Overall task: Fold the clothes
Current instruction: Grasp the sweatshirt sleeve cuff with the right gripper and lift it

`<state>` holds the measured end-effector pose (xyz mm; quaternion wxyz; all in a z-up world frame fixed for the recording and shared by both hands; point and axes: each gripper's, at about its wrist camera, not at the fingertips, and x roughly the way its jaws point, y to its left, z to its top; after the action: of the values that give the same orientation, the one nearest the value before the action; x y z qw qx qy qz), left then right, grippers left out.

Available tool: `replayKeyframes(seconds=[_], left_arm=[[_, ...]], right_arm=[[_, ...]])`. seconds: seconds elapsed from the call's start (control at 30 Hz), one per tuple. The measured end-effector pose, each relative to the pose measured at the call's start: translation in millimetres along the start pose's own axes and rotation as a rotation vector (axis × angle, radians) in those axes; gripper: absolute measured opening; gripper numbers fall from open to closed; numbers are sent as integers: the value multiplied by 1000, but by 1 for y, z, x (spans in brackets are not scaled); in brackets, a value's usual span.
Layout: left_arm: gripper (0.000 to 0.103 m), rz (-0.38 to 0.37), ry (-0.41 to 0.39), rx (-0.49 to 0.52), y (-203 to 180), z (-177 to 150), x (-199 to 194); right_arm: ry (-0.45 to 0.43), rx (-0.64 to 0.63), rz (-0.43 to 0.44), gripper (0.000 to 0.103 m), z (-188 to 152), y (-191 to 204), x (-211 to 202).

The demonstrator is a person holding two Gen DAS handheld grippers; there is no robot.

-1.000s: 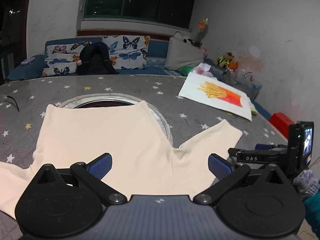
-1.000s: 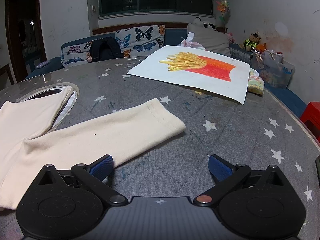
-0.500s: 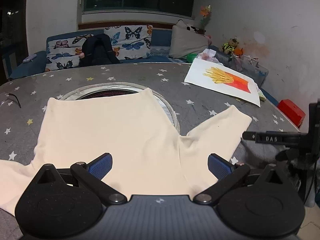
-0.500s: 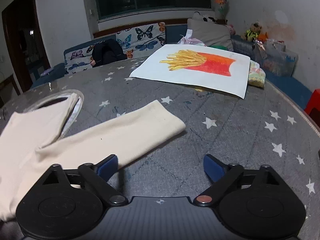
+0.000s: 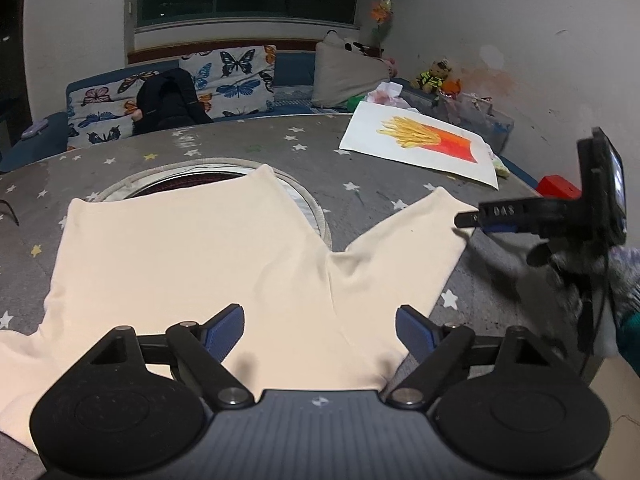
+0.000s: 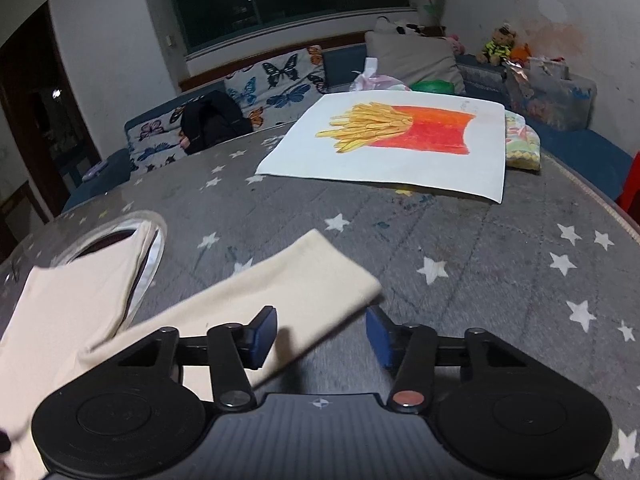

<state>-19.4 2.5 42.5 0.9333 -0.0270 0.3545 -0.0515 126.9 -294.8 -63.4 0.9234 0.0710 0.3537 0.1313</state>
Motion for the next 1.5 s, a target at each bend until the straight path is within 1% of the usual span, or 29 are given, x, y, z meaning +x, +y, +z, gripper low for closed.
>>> replayKeyframes(seconds=[0.07,0.2,0.23,0.27,0.33,0.4,0.43,0.53,0.6,0.63,0.67,0.7,0.73,0.83,0.97,1.23,1.33,1.5], left_arm=[[82,-3,3,3,0,-1,1],[81,-8,9,7,0,-2,3],[81,-9,11,8,0,-3,3],[81,-10,13,10,0,-4,4],[81,-12,14,14,0,-5,3],[81,-11,16,16,0,-5,2],[81,-12,16,16,0,-5,2],[81,-12,18,16,-1,-5,3],[81,-13,20,20,-1,-6,3],[81,-13,21,23,-1,-6,4],[81,-13,22,26,-2,-7,4],[81,-13,23,29,-2,-7,4],[81,-13,23,32,-2,-7,4],[80,-17,19,41,-2,-6,5],[79,-53,-1,62,-5,-6,6],[80,-181,-31,150,-24,-6,15],[81,-222,-25,164,-31,-7,23],[81,-249,19,172,-40,-15,38]], right_arm=[[-4,20,-5,48,3,-1,4],[-17,27,-26,40,5,1,10],[-21,39,-34,35,5,0,10],[-25,50,-43,33,5,-1,10],[-32,79,-38,31,5,-4,9],[-45,85,-66,35,5,-6,10],[-49,86,-77,36,6,-7,11],[-46,63,-61,35,7,-6,14],[-44,46,-49,29,7,-2,15],[-42,45,-38,19,6,-2,15],[-40,43,-27,14,6,-1,16],[-43,55,-16,11,6,-2,14],[-47,67,-5,9,6,-4,12],[-69,104,31,8,6,-9,1],[-105,146,73,7,10,-17,-20],[-168,153,137,7,16,-19,-69],[-190,136,160,7,17,-12,-84],[-203,129,202,7,24,-1,-98]])
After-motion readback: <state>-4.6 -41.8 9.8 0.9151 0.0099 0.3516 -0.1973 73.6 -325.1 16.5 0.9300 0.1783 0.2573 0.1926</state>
